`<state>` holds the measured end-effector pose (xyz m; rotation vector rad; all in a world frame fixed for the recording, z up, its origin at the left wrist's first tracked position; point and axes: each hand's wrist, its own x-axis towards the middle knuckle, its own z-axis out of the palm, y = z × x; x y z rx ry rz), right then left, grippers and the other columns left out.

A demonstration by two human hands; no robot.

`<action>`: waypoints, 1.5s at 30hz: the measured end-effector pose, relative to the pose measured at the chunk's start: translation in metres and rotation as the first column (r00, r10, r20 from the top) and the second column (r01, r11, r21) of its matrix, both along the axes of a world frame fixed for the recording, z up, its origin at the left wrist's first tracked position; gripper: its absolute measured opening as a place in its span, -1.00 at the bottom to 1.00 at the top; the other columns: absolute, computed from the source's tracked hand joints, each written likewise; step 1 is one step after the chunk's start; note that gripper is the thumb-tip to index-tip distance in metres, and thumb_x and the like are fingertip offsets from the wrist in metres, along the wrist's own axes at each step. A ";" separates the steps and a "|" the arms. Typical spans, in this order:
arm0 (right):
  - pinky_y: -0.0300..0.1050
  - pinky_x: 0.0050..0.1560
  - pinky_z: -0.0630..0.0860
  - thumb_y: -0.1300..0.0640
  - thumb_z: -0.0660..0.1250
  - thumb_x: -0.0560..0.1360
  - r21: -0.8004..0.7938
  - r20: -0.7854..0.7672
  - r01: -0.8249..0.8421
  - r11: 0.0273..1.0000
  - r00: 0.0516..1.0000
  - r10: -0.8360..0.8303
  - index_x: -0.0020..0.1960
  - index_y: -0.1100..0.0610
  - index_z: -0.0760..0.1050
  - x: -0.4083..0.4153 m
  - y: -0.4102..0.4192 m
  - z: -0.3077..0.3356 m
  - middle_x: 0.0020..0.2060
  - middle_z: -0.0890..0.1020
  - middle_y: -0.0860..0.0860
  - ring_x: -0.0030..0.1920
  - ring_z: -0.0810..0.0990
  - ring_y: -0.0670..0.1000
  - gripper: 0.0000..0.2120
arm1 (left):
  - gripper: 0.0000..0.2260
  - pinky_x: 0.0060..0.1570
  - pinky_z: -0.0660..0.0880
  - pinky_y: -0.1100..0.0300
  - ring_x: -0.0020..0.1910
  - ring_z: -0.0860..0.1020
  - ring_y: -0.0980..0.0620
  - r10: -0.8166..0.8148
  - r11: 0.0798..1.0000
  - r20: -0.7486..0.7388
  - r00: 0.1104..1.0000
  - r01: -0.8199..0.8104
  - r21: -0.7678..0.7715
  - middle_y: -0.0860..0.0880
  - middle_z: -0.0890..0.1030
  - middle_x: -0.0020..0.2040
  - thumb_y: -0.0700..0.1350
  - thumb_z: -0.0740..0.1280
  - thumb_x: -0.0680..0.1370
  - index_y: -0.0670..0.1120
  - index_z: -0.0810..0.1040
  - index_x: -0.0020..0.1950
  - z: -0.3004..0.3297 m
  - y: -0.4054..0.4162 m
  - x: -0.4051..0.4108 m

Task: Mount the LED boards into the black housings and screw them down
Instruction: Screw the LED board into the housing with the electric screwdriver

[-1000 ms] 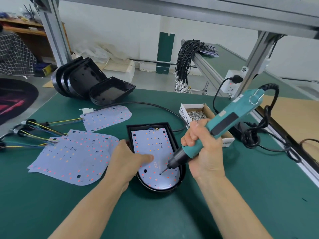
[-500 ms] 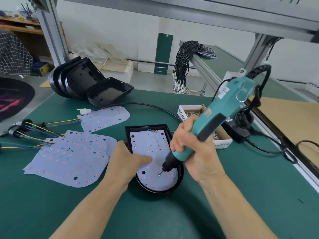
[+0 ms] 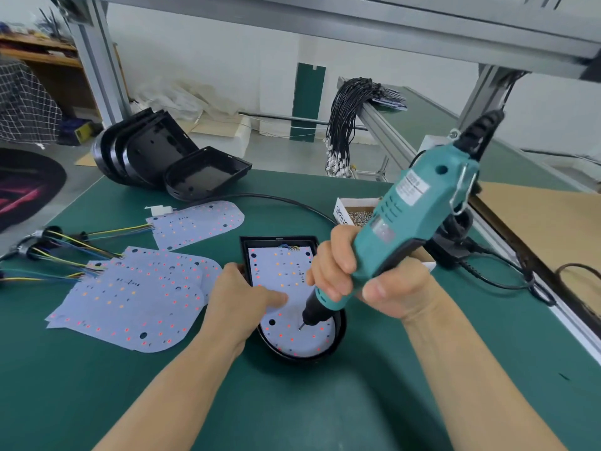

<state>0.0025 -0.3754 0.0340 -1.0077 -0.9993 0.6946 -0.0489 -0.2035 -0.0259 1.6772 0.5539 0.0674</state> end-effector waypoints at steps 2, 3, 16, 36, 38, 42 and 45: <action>0.08 -0.02 0.30 0.16 0.49 0.19 0.016 -0.014 0.002 1.000 1.000 -0.002 -0.16 0.07 0.47 0.003 0.002 0.001 -0.34 0.50 -0.01 -0.30 0.45 0.02 -0.71 | -0.59 -0.14 0.54 0.09 -0.08 0.62 -0.09 0.014 1.000 0.003 1.000 -0.014 -0.011 -0.12 0.65 -0.08 -0.33 0.55 0.27 -0.22 0.49 0.05 -0.001 0.001 -0.001; 0.03 -0.04 0.35 0.08 0.53 0.22 0.070 -0.078 0.045 0.997 0.996 -0.040 -0.16 0.07 0.47 0.003 0.003 0.001 -0.34 0.49 -0.01 -0.30 0.45 0.01 -0.70 | -0.60 -0.13 0.55 0.08 -0.09 0.63 -0.10 0.022 1.000 0.008 1.000 -0.022 -0.022 -0.12 0.66 -0.09 -0.34 0.54 0.27 -0.22 0.50 0.04 -0.002 0.001 -0.002; -0.21 -0.27 0.39 -0.20 0.64 -0.06 0.293 -0.564 0.832 0.471 0.548 -0.618 -0.26 0.03 0.35 0.023 -0.082 0.029 -0.44 0.41 -0.09 -0.40 0.37 -0.09 -0.38 | -0.44 0.19 0.21 0.04 0.25 0.30 -0.12 -0.075 0.589 0.352 0.933 -0.244 0.771 -0.11 0.43 0.30 -0.13 0.51 0.36 -0.12 0.43 0.32 0.017 -0.013 0.000; -0.26 -0.34 0.40 -0.01 0.33 0.39 0.207 -0.477 0.899 0.385 0.437 -0.763 -0.23 0.03 0.30 0.012 -0.101 0.029 -0.47 0.38 -0.11 -0.44 0.35 -0.12 -0.78 | -0.79 0.31 0.14 -0.01 -0.25 0.48 -0.03 -0.526 0.098 -0.300 0.796 0.407 0.908 0.05 0.45 -0.39 -0.24 0.19 0.50 -0.06 0.39 -0.33 0.029 -0.148 0.133; -0.25 -0.33 0.40 -0.03 0.34 0.38 0.206 -0.477 0.901 0.382 0.434 -0.765 -0.23 0.02 0.30 0.011 -0.101 0.030 -0.47 0.38 -0.11 -0.44 0.35 -0.12 -0.76 | -0.82 0.25 0.18 0.02 -0.13 0.54 -0.01 -0.529 0.188 -0.244 0.813 0.393 0.900 0.06 0.60 -0.25 -0.20 0.23 0.51 -0.04 0.59 -0.19 0.031 -0.145 0.132; -0.24 -0.32 0.38 -0.11 0.61 0.17 0.217 -0.483 0.896 0.387 0.443 -0.755 -0.28 0.01 0.37 0.009 -0.100 0.037 -0.46 0.38 -0.11 -0.44 0.34 -0.11 -0.57 | -0.85 0.14 0.17 0.07 -0.06 0.55 0.05 -0.543 0.455 -0.084 0.835 0.378 0.806 0.08 0.68 -0.11 -0.11 0.29 0.54 -0.02 0.66 -0.15 0.043 -0.134 0.128; -0.25 -0.34 0.40 -0.16 0.67 -0.05 0.245 -0.478 0.881 0.404 0.472 -0.740 -0.28 0.02 0.36 0.007 -0.095 0.043 -0.46 0.39 -0.10 -0.44 0.36 -0.11 -0.41 | -0.85 0.02 0.33 0.15 -0.15 0.52 0.06 -0.550 0.735 0.077 0.832 0.439 0.517 0.09 0.60 -0.23 -0.17 0.37 0.51 0.01 0.58 -0.25 0.051 -0.119 0.117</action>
